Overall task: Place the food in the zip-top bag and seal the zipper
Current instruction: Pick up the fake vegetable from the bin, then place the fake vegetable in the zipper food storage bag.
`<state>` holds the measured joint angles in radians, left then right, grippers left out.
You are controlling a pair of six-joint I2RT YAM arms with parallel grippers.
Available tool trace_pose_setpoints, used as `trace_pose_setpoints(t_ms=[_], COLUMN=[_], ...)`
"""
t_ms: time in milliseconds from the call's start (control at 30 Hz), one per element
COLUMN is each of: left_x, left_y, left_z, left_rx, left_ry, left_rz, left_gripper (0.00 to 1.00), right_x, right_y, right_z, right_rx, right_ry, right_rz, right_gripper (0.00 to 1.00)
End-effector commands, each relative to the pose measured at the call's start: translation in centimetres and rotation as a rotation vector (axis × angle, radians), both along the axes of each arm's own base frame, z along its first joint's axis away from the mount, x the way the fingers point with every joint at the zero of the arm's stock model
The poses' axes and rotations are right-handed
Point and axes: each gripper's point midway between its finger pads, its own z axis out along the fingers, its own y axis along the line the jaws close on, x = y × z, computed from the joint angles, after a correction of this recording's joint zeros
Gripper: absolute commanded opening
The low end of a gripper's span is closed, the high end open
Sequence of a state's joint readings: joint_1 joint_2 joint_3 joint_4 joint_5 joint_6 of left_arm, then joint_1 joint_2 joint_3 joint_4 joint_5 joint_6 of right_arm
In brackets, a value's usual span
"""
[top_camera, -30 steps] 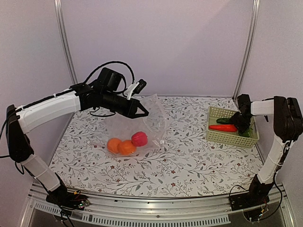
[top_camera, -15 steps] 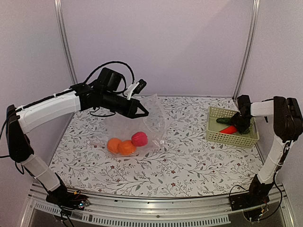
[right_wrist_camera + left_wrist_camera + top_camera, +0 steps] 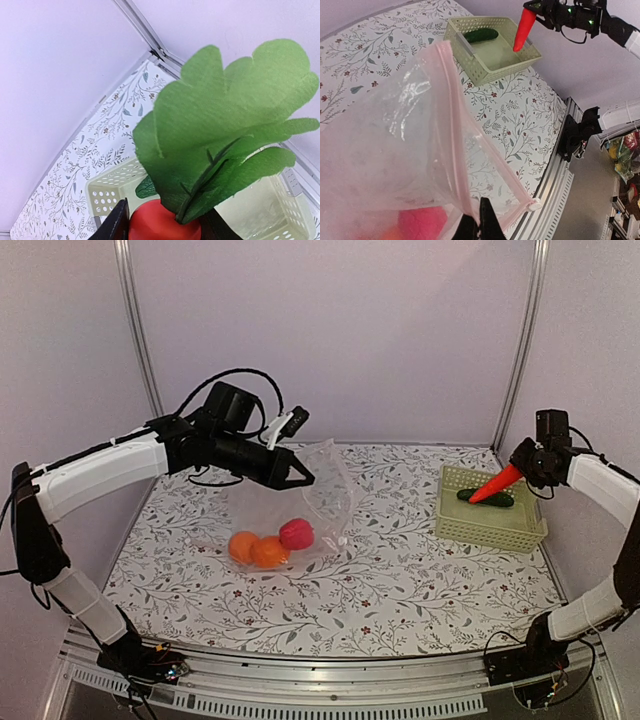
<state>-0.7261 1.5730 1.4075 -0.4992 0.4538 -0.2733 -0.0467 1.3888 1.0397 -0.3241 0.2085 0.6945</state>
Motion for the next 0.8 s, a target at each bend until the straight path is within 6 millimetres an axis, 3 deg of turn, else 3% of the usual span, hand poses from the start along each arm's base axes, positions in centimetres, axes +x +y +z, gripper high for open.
trace_pose_setpoints(t_ms=[0,167,400,533,767], left_x=[-0.8,-1.7,-1.9,-1.7,-0.7], left_y=[0.0,-0.7,-2.7,-3.8,-4.4], left_z=[2.4,5.0,7.9,8.0,6.7], left_rx=[-0.065,-0.170,-0.324,-0.382,-0.407], left_ry=[-0.007,0.031,0.155,0.209,0.264], left_rz=[-0.027,-0.051,-0.055,-0.029,0.023], left_gripper=[0.00,0.00,0.00,0.00,0.00], right_x=[-1.4,-3.3,-5.8,-7.5,-9.8], right_y=[1.1,6.1,15.6,19.4,23.8], right_z=[4.4,10.5,17.4,20.4,24.7], right_rx=[-0.079,-0.142,-0.172,-0.172,-0.188], right_ry=[-0.095,-0.234,-0.414,-0.496,-0.626], right_rz=[0.091,0.263,0.549,0.657,0.760], right_gripper=[0.40,0.40,0.39,0.39,0.39])
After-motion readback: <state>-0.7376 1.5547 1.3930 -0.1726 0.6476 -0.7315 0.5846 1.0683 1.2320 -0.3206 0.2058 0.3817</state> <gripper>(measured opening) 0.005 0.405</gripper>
